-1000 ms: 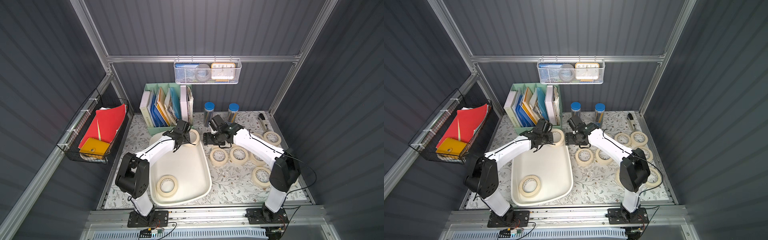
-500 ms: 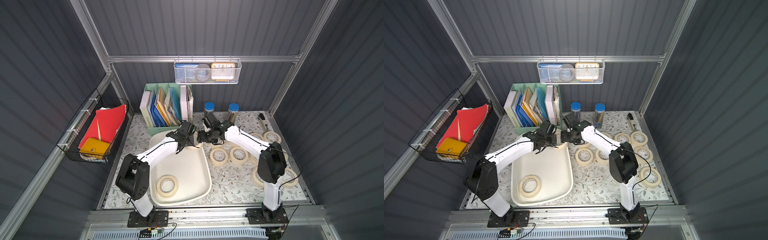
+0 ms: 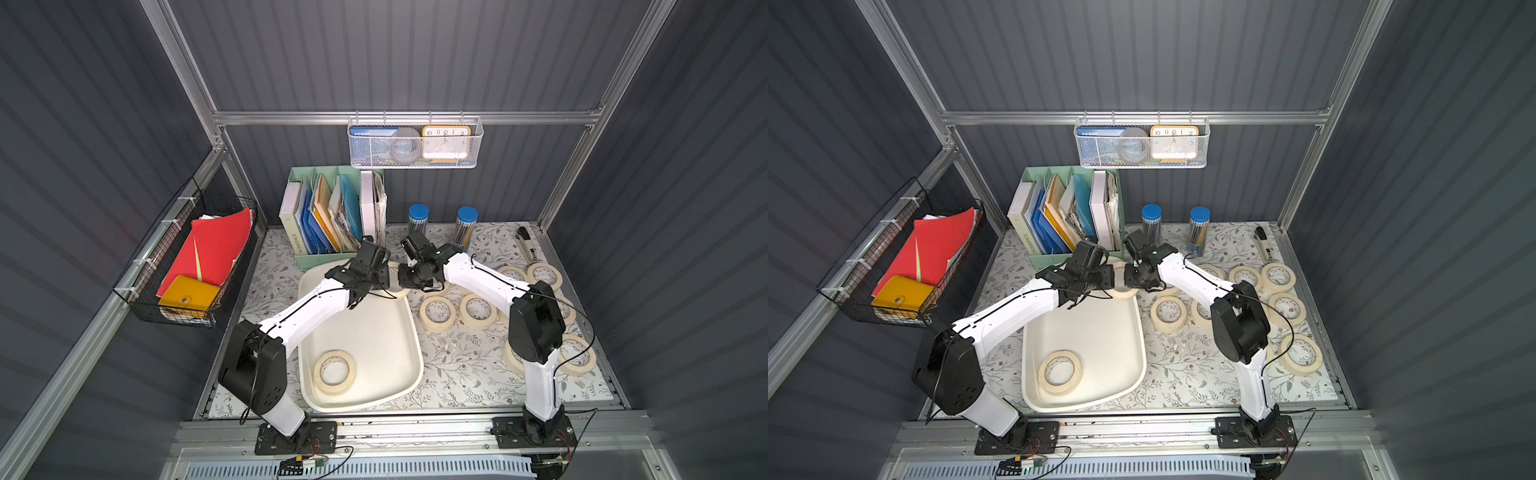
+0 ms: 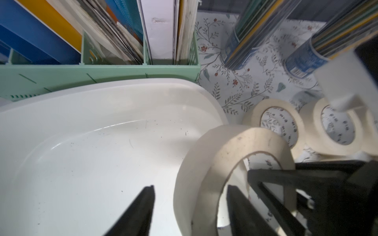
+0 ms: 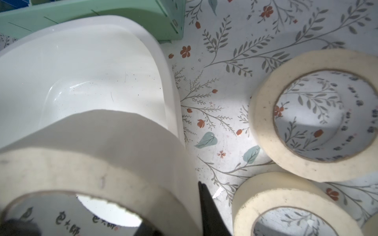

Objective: Take out the art tape in the storage box
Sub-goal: Pick up the art tape from the storage box, then place the art tape at the center of the board.

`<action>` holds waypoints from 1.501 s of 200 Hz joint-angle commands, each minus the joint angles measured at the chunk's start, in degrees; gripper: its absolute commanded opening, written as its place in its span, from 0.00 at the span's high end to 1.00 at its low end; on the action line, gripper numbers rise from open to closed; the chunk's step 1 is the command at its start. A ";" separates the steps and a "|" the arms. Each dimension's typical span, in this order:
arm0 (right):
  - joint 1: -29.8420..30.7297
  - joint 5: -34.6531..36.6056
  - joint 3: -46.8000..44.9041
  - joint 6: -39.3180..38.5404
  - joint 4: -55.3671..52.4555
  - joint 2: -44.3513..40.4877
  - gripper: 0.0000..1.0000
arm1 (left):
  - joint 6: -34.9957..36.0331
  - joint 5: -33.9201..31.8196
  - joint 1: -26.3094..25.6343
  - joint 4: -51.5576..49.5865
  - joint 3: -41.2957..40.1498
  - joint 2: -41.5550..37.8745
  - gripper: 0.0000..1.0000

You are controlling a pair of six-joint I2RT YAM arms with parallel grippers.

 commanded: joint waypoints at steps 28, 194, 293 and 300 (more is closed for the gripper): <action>-0.39 4.64 -2.72 1.54 0.51 -5.55 1.00 | 4.28 -1.16 0.25 2.94 -0.67 -8.02 0.09; -2.98 14.66 -52.98 20.50 -14.25 -48.74 1.00 | 5.67 -3.80 0.31 13.51 -1.72 -5.60 0.04; -12.92 9.50 -62.82 20.48 -5.69 -41.72 1.00 | 4.76 -3.34 0.33 13.13 -3.81 -5.64 0.04; -13.19 9.72 -63.19 20.59 -5.57 -41.80 1.00 | 4.69 -3.41 0.33 13.01 -4.05 -5.63 0.04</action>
